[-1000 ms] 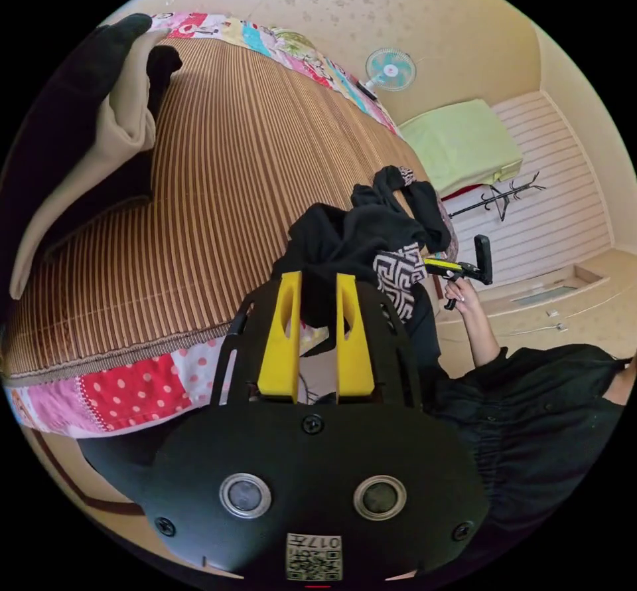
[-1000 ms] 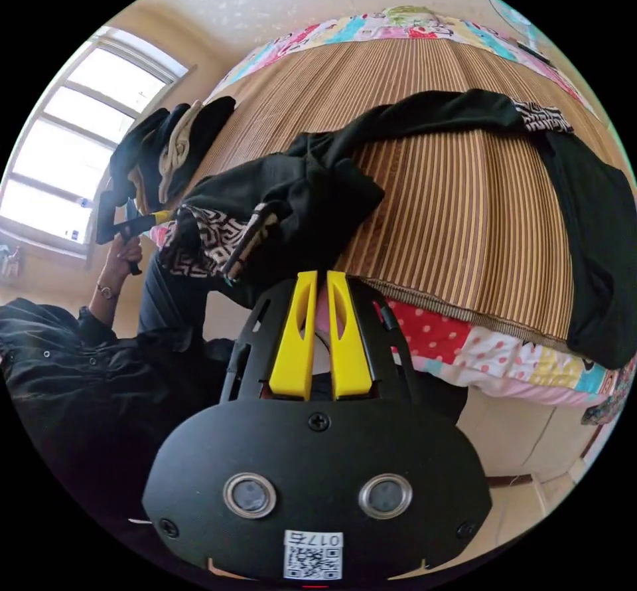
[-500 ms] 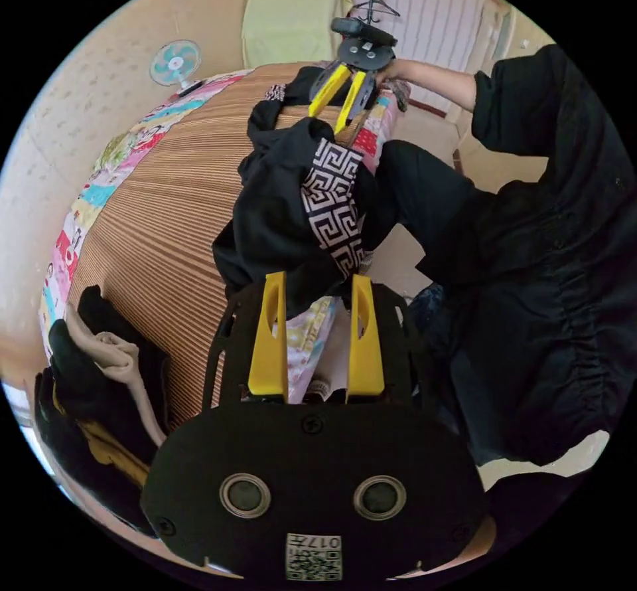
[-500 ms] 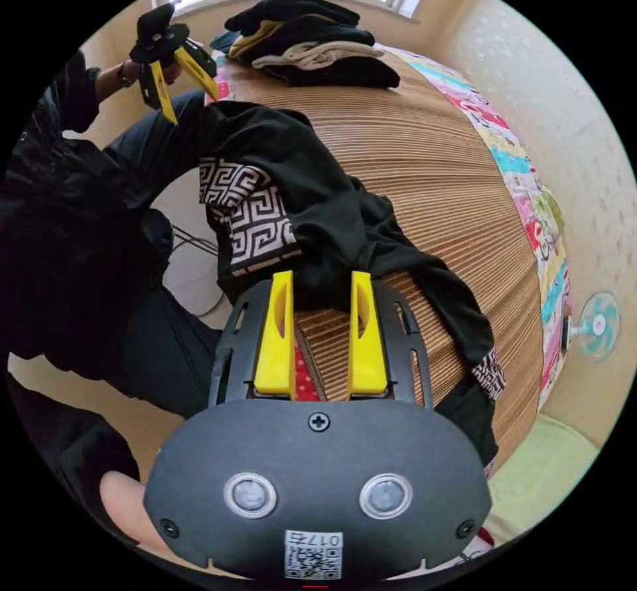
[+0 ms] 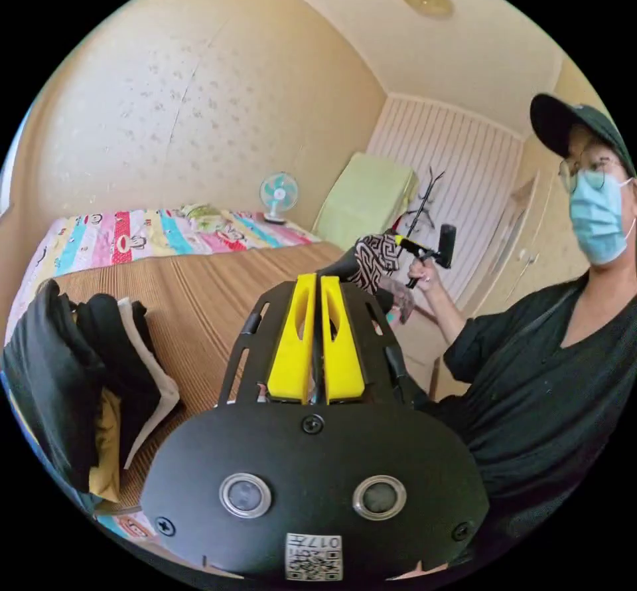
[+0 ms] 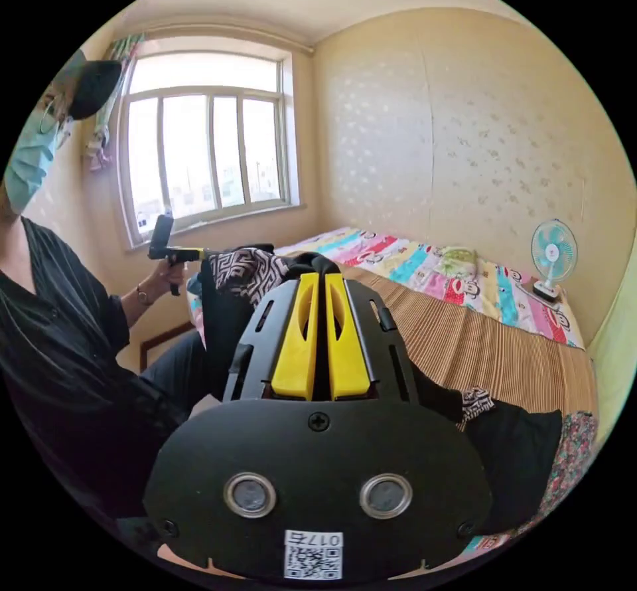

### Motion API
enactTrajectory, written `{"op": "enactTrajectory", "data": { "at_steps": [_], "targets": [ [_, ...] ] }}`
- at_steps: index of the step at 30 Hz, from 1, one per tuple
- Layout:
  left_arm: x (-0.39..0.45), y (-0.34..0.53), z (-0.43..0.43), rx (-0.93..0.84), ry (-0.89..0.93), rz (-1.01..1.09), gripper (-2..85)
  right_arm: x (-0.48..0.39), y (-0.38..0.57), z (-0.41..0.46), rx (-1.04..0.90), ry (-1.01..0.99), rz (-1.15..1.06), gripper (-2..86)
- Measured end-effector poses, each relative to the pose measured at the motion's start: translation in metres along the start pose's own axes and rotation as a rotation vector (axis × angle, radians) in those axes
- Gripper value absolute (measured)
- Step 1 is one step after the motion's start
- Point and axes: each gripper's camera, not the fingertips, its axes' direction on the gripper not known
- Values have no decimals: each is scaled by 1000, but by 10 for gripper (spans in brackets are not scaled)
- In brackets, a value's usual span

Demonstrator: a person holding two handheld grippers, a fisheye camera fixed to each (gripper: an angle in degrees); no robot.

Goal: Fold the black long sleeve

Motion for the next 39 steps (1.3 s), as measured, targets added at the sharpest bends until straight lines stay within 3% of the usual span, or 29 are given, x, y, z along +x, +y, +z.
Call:
{"op": "enactTrajectory", "data": {
  "at_steps": [4,7,12,17,21,23,25,29,32,36,39],
  "targets": [
    [63,-83,-34,208,90,122,-9,-54,-65,-113,345,115,-64,19],
    [97,-130,-41,195,-18,173,-8,-89,-102,-162,415,269,-136,19],
    [58,-176,-14,70,-206,94,-8,-79,-154,-143,178,411,-140,19],
    [-90,-173,88,-305,-322,-93,-3,31,-155,10,-235,466,-54,21],
    [-247,-96,186,-537,-430,-280,20,132,-90,164,-541,474,-24,27],
    [-301,-52,213,-608,-474,-391,47,197,-20,250,-766,460,152,36],
    [-341,3,225,-693,-597,-465,72,220,25,275,-834,475,284,46],
    [-329,64,213,-651,-562,-418,86,194,99,259,-767,273,320,64],
    [-280,117,227,-724,-378,-356,86,155,158,225,-777,222,332,72],
    [-188,199,268,-897,-169,-262,89,111,210,190,-812,225,397,82],
    [-164,259,285,-1150,-306,-258,67,77,234,175,-831,238,442,87]
  ]
}}
